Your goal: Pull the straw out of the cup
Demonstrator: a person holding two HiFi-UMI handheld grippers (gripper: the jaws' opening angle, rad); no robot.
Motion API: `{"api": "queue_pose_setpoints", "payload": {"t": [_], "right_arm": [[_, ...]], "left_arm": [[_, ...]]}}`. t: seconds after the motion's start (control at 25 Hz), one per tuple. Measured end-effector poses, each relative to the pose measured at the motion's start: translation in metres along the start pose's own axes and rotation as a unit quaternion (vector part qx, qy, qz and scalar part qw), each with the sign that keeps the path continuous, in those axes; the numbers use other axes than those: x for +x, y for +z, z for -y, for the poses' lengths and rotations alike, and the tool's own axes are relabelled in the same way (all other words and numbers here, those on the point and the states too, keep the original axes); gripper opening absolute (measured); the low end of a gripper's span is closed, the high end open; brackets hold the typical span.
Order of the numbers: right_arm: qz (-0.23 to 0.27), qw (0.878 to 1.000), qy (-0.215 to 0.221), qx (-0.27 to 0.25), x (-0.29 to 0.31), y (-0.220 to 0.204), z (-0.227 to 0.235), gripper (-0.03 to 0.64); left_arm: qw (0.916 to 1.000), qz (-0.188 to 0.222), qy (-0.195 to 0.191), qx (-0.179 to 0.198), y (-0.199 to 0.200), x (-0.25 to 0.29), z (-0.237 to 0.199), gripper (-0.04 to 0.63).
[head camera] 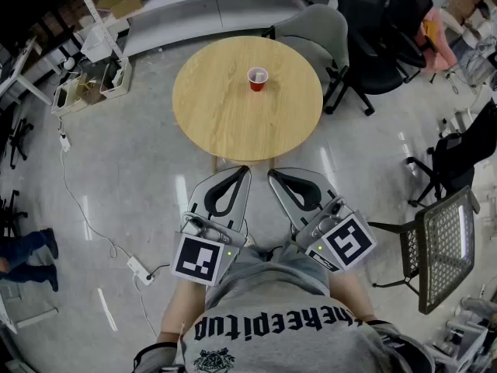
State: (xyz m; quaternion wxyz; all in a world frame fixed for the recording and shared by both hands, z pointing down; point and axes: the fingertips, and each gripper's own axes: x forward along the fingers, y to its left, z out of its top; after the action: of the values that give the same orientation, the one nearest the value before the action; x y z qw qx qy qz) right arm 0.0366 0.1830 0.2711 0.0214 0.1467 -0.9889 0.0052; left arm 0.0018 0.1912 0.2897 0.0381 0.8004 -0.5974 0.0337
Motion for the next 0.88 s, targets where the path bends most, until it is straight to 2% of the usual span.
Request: {"api": "queue_pose_setpoints", "payload": {"t": [0.6,0.88], "right_arm": [[-0.008,1.000,-0.004,-0.006,0.012,-0.004,-0.019,-0.005],[-0.009,1.000,-0.016,0.002,0.006,-0.003,-0.020,-0.003]], "left_arm": [[1.0000,0.003,-0.002,-0.008,-0.007,-0.016,-0.014,0.026],[0.9997,0.004,-0.018,-0.016,-0.011,-0.014,-0.012,0.026]]}}
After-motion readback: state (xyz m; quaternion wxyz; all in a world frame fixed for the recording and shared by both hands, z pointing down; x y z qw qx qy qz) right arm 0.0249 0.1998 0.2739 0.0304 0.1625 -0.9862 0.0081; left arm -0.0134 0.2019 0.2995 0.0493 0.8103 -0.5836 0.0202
